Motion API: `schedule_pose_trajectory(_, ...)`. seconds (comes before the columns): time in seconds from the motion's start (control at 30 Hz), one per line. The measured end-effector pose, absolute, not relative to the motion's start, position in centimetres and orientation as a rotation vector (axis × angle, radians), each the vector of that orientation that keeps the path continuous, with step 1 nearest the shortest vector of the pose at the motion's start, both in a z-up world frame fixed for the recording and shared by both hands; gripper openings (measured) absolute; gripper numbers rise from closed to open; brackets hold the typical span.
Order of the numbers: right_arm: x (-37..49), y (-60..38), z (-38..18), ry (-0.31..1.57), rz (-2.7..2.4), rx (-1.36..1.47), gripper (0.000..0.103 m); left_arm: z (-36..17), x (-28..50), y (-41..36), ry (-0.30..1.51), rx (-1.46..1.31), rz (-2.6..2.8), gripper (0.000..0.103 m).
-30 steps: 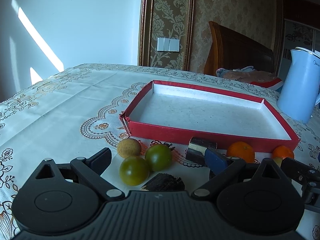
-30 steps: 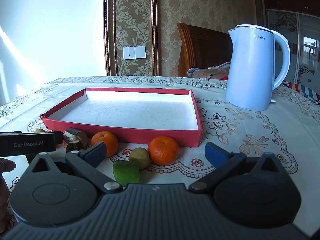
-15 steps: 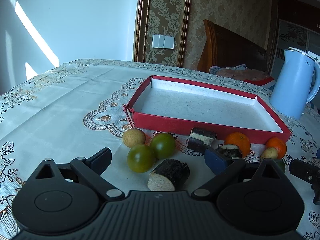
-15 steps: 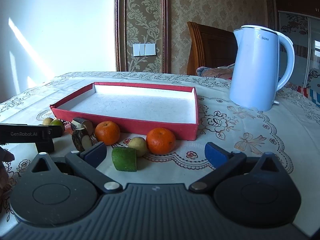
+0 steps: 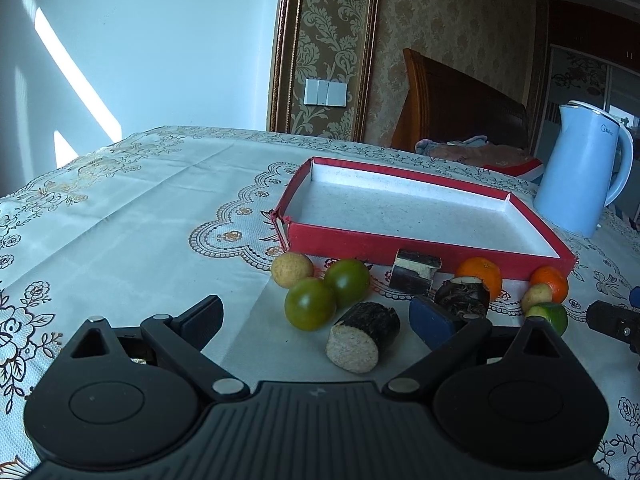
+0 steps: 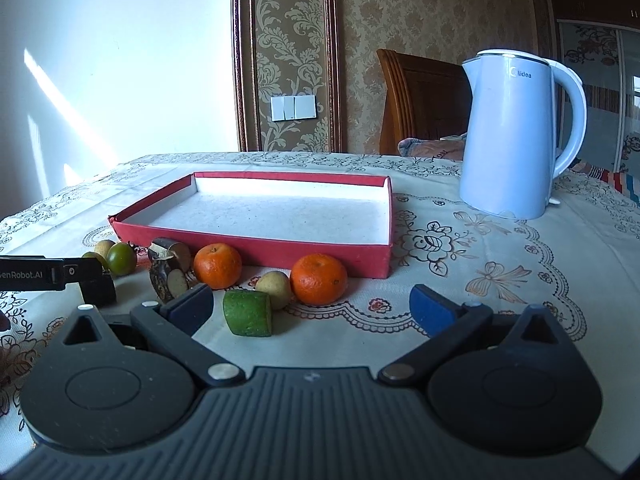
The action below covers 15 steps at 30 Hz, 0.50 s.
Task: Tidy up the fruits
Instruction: 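Move the right gripper onto the green cube piece and close on it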
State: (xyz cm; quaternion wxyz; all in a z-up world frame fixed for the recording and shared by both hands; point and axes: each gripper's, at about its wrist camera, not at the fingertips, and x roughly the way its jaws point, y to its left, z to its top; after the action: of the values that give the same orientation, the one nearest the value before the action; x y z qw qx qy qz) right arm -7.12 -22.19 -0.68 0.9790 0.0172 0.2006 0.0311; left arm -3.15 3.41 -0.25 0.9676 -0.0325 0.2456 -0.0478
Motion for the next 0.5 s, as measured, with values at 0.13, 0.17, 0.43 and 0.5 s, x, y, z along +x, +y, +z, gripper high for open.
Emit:
schedule_pose_trajectory(0.13, -6.99, -22.04, -0.7, 0.416, 0.08, 0.029, 0.103, -0.39, -2.92, 3.31, 0.514, -0.063, -0.105, 0.1)
schedule_pose_trajectory(0.17, -6.95, -21.98, -0.72, 0.42, 0.082, 0.026, 0.103, -0.42, -2.78, 3.25, 0.523, -0.061, -0.106, 0.1)
schedule_pose_trajectory(0.43, -6.78, -21.35, -0.87, 0.437, 0.089, -0.013, 0.103, -0.65, -2.5, 3.02, 0.549, -0.047, -0.107, 0.1)
schedule_pose_trajectory(0.5, -6.75, -21.23, -0.91, 0.439, 0.086, -0.015, 0.103, -0.7, -2.46, 2.98, 0.553, -0.044, -0.108, 0.1)
